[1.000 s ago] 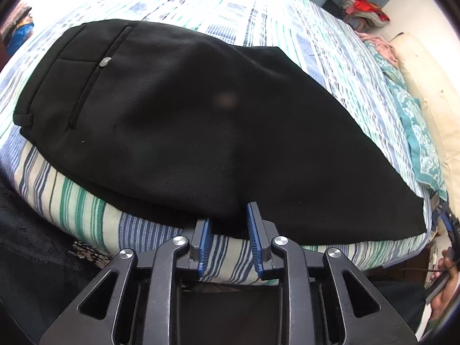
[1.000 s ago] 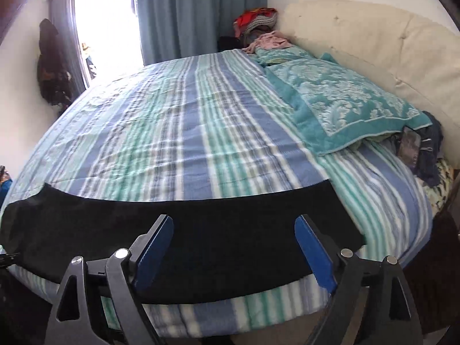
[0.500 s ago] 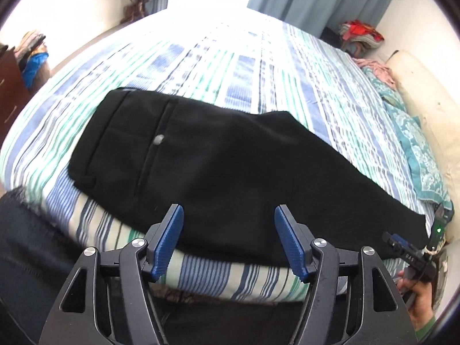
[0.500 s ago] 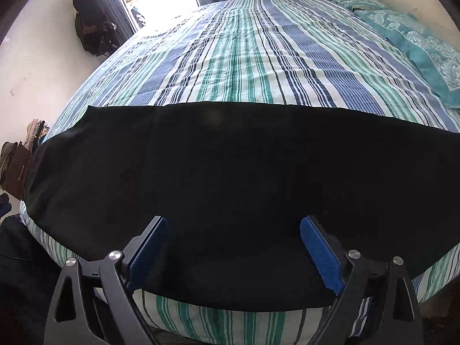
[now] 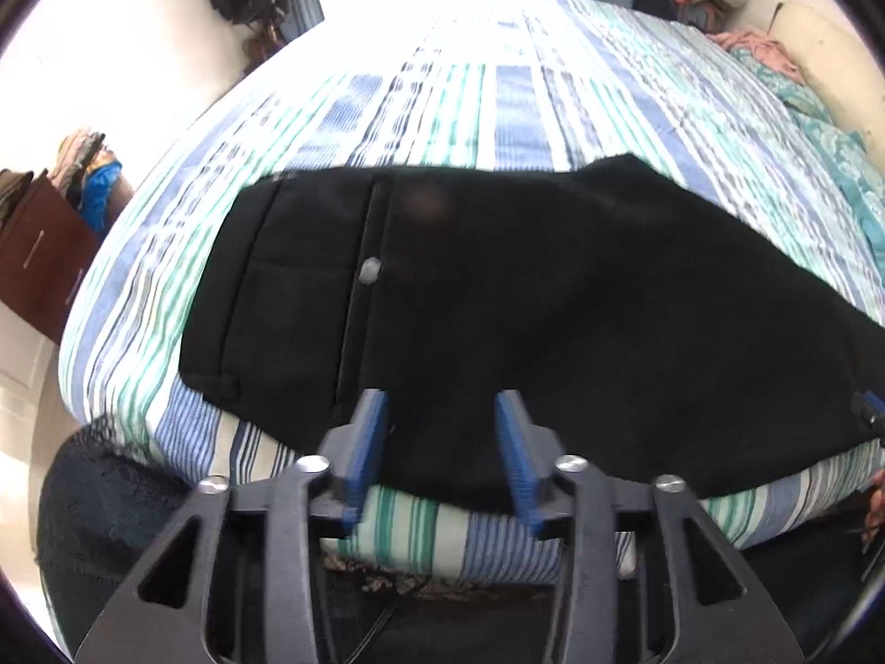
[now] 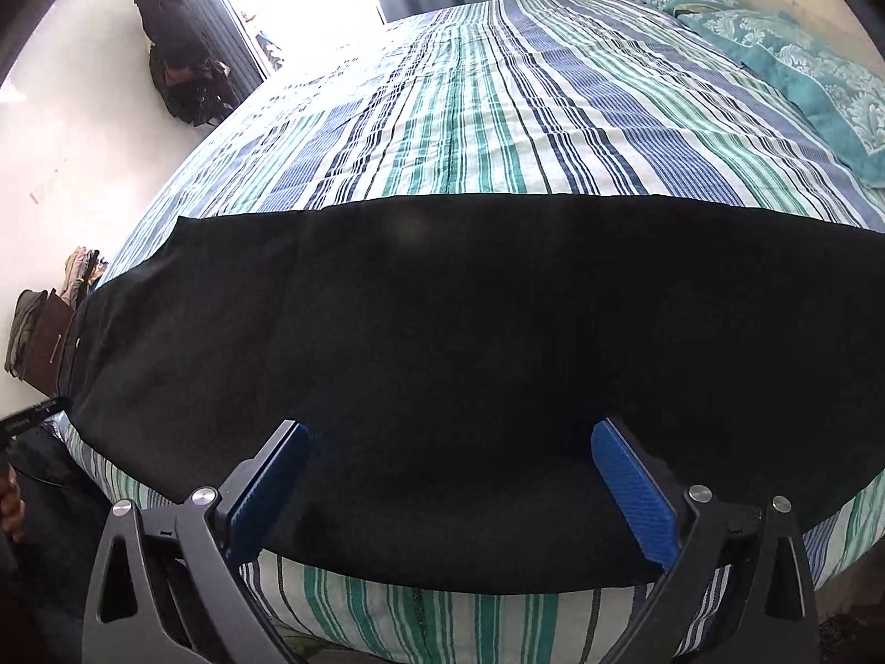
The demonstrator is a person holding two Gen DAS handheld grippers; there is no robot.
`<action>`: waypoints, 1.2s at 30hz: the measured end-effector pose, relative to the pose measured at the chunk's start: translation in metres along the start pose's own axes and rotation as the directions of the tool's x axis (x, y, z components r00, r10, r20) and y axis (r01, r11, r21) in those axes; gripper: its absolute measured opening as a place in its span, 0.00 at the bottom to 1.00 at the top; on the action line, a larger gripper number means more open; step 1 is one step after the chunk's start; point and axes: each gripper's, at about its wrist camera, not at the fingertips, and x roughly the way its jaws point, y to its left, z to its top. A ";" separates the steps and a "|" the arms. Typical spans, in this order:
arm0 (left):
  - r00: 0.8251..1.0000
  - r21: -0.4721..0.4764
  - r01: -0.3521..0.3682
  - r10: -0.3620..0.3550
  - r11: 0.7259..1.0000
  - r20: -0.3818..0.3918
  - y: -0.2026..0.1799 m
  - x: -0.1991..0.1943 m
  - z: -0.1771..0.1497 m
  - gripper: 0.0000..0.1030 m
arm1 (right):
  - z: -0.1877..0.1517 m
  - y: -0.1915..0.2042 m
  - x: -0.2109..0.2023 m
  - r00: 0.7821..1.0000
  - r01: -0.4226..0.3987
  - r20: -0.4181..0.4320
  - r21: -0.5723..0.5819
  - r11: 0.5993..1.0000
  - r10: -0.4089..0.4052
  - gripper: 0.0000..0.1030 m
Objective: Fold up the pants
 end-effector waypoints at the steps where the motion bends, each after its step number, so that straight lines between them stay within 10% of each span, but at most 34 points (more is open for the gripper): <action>1: 0.999 0.010 0.021 -0.021 1.000 0.029 -0.008 -0.002 0.009 0.73 | 0.000 0.002 0.001 1.000 0.012 -0.003 -0.010 1.000 -0.012 1.00; 6: 0.986 0.128 0.084 -0.101 0.988 0.136 -0.065 0.017 0.057 0.75 | 0.000 0.009 0.005 0.998 0.057 -0.010 -0.036 0.998 -0.057 1.00; 14: 0.996 0.140 0.034 -0.045 0.990 0.075 -0.073 0.089 0.044 0.81 | 0.010 -0.014 -0.010 1.000 0.022 0.010 -0.030 0.999 -0.021 1.00; 21: 0.994 0.163 0.010 -0.028 0.987 0.107 -0.070 0.087 0.036 0.89 | 0.054 -0.177 -0.027 0.990 0.140 -0.053 0.172 0.975 -0.132 0.98; 27: 0.998 0.124 0.014 -0.022 0.992 0.066 -0.060 0.075 0.032 0.90 | 0.054 -0.324 -0.098 0.928 0.355 -0.029 0.376 0.856 -0.373 0.93; 32: 0.996 0.091 0.053 -0.059 0.994 0.062 -0.052 0.056 0.021 0.90 | 0.034 -0.376 -0.129 0.984 -0.002 0.152 0.553 0.833 -0.098 0.91; 36: 0.996 0.056 0.065 -0.068 0.996 0.059 -0.045 0.049 0.015 0.90 | 0.028 -0.377 -0.111 0.988 -0.085 0.153 0.575 0.814 -0.006 0.85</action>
